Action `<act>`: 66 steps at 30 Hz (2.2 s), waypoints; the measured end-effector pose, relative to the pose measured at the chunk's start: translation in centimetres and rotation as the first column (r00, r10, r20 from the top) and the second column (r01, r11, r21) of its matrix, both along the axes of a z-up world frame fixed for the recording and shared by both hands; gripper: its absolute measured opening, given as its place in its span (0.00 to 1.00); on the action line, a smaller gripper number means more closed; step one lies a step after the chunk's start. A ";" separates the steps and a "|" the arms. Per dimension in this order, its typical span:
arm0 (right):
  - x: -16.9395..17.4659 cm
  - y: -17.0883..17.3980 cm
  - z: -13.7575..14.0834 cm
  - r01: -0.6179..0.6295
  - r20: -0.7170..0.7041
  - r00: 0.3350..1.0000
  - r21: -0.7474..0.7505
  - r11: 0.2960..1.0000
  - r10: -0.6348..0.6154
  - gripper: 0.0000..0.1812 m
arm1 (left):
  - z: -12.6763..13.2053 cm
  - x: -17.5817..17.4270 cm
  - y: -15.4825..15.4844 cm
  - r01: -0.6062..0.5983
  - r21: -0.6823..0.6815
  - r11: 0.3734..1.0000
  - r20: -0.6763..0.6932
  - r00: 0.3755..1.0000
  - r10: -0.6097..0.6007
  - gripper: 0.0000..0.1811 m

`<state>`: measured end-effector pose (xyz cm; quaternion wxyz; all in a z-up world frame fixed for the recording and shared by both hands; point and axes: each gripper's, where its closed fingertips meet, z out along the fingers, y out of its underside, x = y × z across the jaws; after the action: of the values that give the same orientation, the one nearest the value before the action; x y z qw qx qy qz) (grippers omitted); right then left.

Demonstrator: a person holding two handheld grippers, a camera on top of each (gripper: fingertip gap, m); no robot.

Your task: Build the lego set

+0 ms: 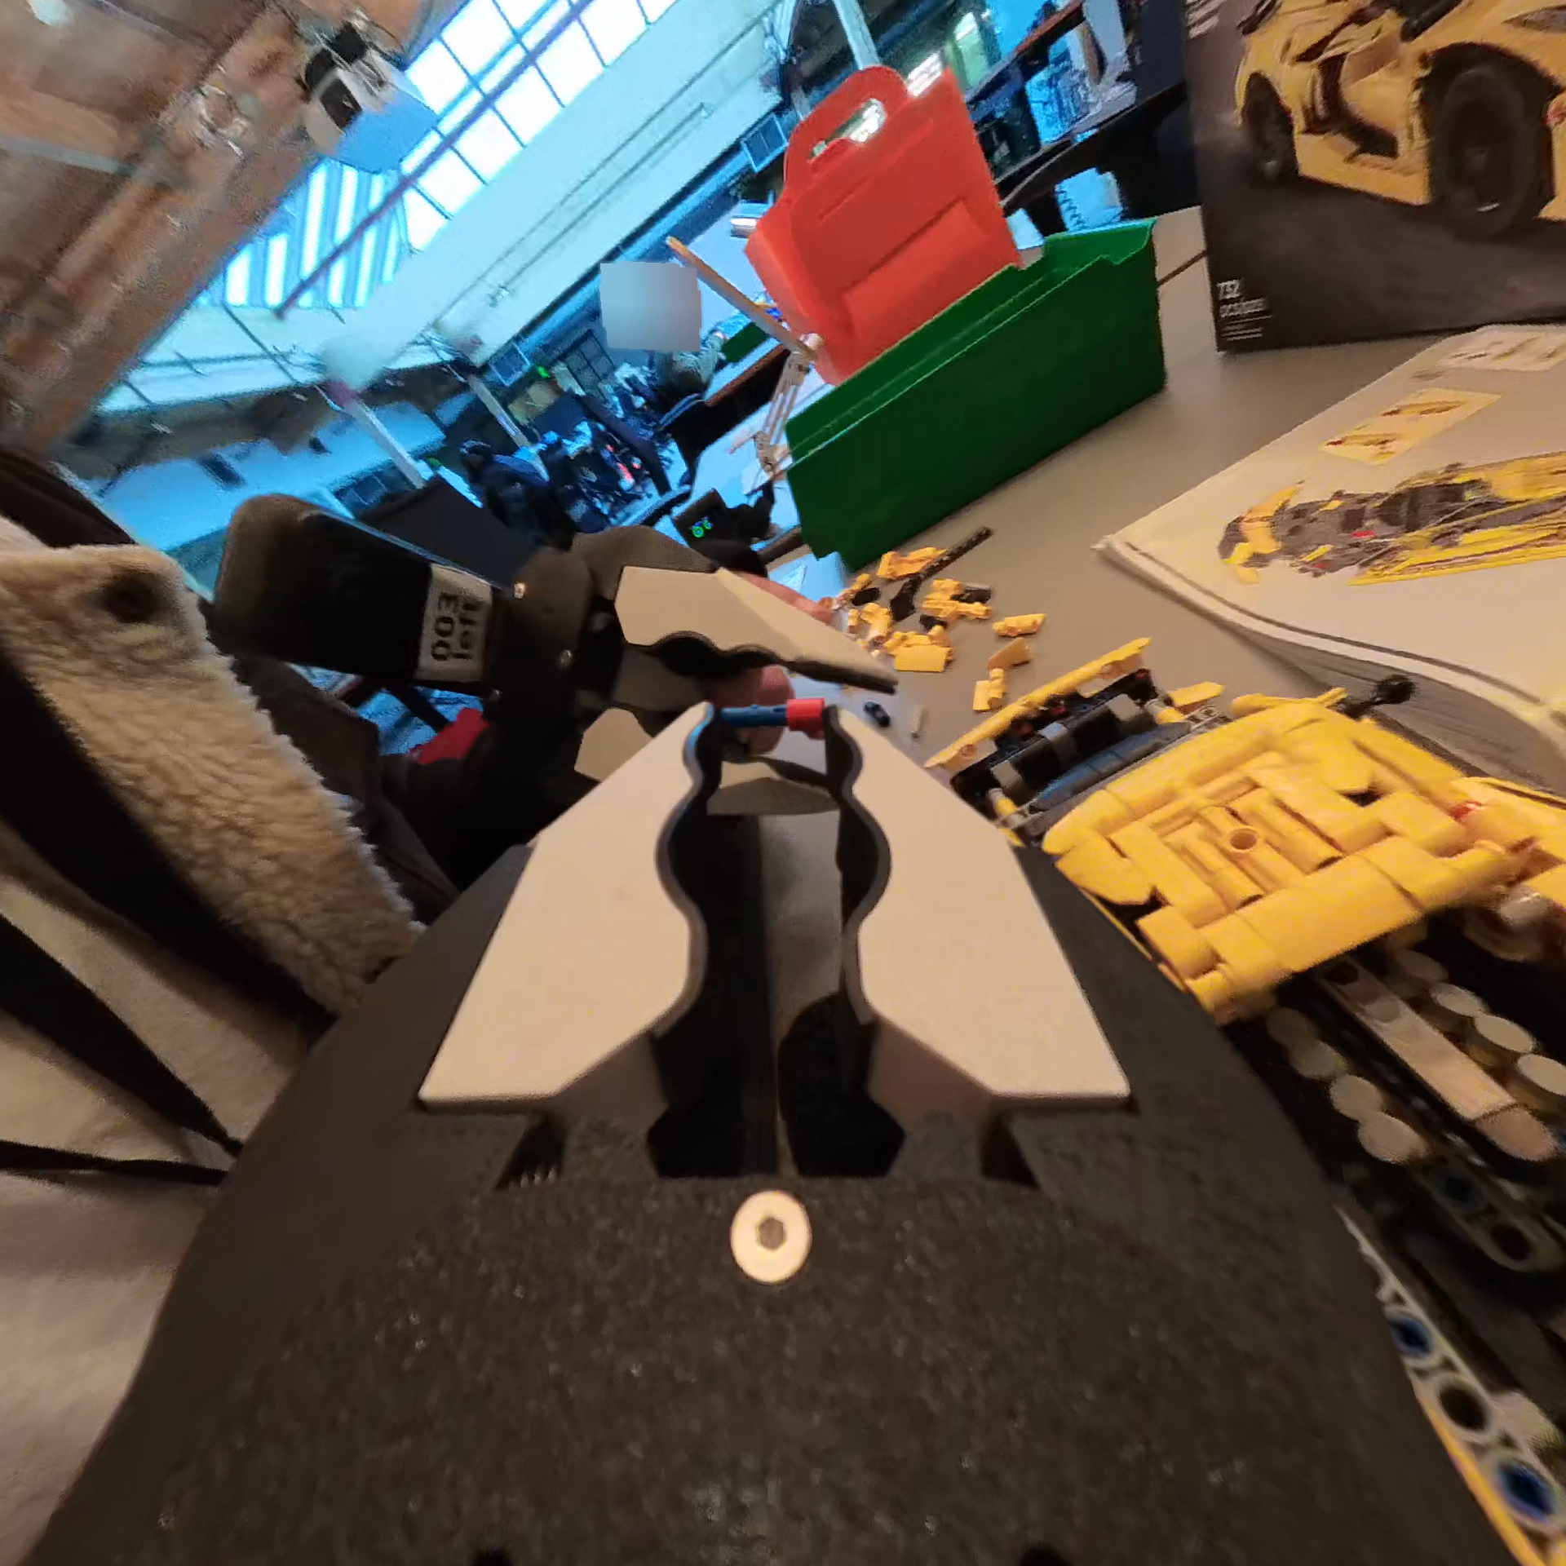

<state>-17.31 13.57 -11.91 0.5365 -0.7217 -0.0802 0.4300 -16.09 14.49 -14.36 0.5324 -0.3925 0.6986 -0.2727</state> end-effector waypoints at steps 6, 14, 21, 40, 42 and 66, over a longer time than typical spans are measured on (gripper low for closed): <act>0.0 0.1 -0.2 -0.015 -0.031 0.999 -0.016 1.000 0.015 0.13 | 0.1 0.1 -0.1 0.004 0.060 0.998 0.026 1.000 -0.006 0.01; 0.0 0.8 -2.2 0.035 0.165 0.986 -0.017 0.999 -0.032 0.18 | -1.6 0.1 0.9 -0.024 0.201 0.979 -0.042 0.999 0.033 0.00; 2.7 0.6 -2.5 0.116 0.259 0.960 -0.008 0.993 -0.110 0.14 | -2.5 -1.1 2.5 -0.065 0.176 0.982 -0.098 0.992 0.084 0.00; 2.8 0.5 -3.9 0.135 0.289 0.950 -0.042 0.990 -0.118 0.09 | -8.7 -11.8 5.2 -0.341 -0.446 0.828 -0.575 0.818 0.027 0.14; 2.9 0.5 -3.9 0.142 0.296 0.947 -0.038 0.989 -0.125 0.09 | -10.0 -11.9 5.2 -0.375 -0.408 0.832 -0.621 0.782 0.047 0.14; 0.0 0.3 -1.7 -0.023 -0.054 0.998 -0.110 0.994 0.017 0.13 | -1.4 -1.3 0.1 0.122 0.631 0.766 -0.126 0.991 -0.054 0.04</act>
<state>-17.28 13.91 -13.57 0.4934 -0.7377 -0.0493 0.4582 -17.41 14.62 -15.71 0.5845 -0.1692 0.7932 -0.0246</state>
